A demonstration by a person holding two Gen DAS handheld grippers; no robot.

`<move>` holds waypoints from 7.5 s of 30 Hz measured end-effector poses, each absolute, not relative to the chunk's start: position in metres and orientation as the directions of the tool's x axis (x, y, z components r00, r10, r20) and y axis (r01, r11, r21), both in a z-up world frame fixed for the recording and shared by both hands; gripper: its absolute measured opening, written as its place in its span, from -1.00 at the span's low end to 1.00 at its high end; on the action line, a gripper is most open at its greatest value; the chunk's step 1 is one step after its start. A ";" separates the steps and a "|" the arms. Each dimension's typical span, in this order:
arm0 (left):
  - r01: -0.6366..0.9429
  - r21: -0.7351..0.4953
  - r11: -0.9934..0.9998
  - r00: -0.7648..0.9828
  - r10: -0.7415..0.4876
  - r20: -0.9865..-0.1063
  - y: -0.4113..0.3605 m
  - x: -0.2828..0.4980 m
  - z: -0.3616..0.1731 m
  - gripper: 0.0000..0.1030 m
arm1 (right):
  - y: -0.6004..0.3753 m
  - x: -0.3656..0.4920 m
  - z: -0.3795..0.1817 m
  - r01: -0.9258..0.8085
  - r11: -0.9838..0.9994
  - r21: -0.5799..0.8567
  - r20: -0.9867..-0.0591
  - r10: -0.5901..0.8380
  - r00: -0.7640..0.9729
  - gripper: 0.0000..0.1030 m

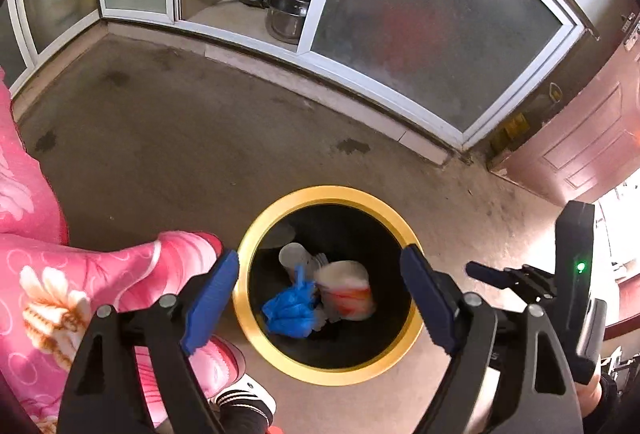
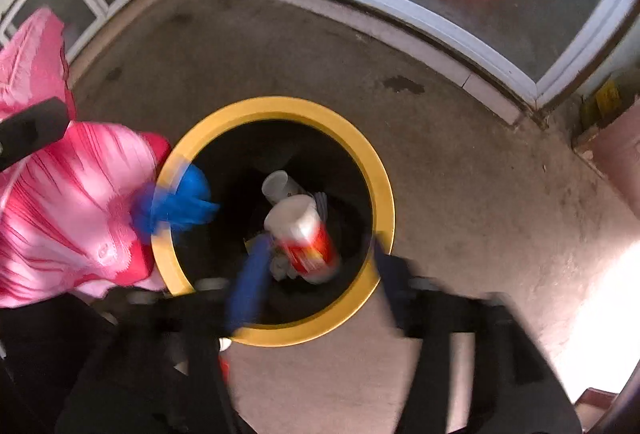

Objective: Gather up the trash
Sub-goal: 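Carry the blue glove and red cup over the yellow bin and release both, then move both open tools back over the table, then grasp the silver mesh netting with the left tool while the right tool grasps the blue glove, then carry the mesh netting and blue glove over the yellow bin and release both, then move both open tools back over the table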

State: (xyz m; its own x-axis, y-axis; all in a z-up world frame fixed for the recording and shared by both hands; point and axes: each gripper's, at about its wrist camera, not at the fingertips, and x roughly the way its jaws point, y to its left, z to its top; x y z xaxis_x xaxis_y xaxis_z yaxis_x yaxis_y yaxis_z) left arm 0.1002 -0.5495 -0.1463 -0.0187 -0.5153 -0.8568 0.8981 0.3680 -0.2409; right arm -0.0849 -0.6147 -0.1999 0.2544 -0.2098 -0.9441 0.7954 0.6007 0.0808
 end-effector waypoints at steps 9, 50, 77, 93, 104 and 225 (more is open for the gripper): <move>0.881 -0.301 0.365 0.015 -0.657 -0.754 -0.489 0.106 -0.074 0.65 | -0.588 -0.131 -0.126 0.812 0.565 0.147 -0.799 -0.416 0.434 0.34; 0.354 -0.121 0.927 0.641 -0.335 -0.691 -0.022 0.277 -0.007 0.84 | -0.250 0.335 -0.004 -0.217 0.974 0.068 -0.691 0.203 0.693 0.55; 0.359 -0.140 0.923 0.561 -0.333 -0.758 -0.051 0.321 -0.040 0.43 | -0.245 0.389 -0.033 -0.161 0.980 0.116 -0.768 0.192 0.612 -0.13; 0.332 -0.207 0.920 0.546 -0.366 -0.754 -0.031 0.315 -0.027 -0.65 | -0.243 0.360 -0.009 -0.194 0.971 0.141 -0.741 0.233 0.629 -0.67; 0.360 -0.204 0.910 0.585 -0.390 -0.710 -0.034 0.284 0.000 -0.65 | -0.264 0.301 0.027 -0.172 0.972 0.157 -0.687 0.233 0.688 -0.67; 0.353 0.002 0.936 0.687 -0.258 -0.679 -0.035 0.280 0.035 0.84 | -0.385 0.132 0.035 -0.009 0.972 0.236 -0.546 0.141 0.826 0.54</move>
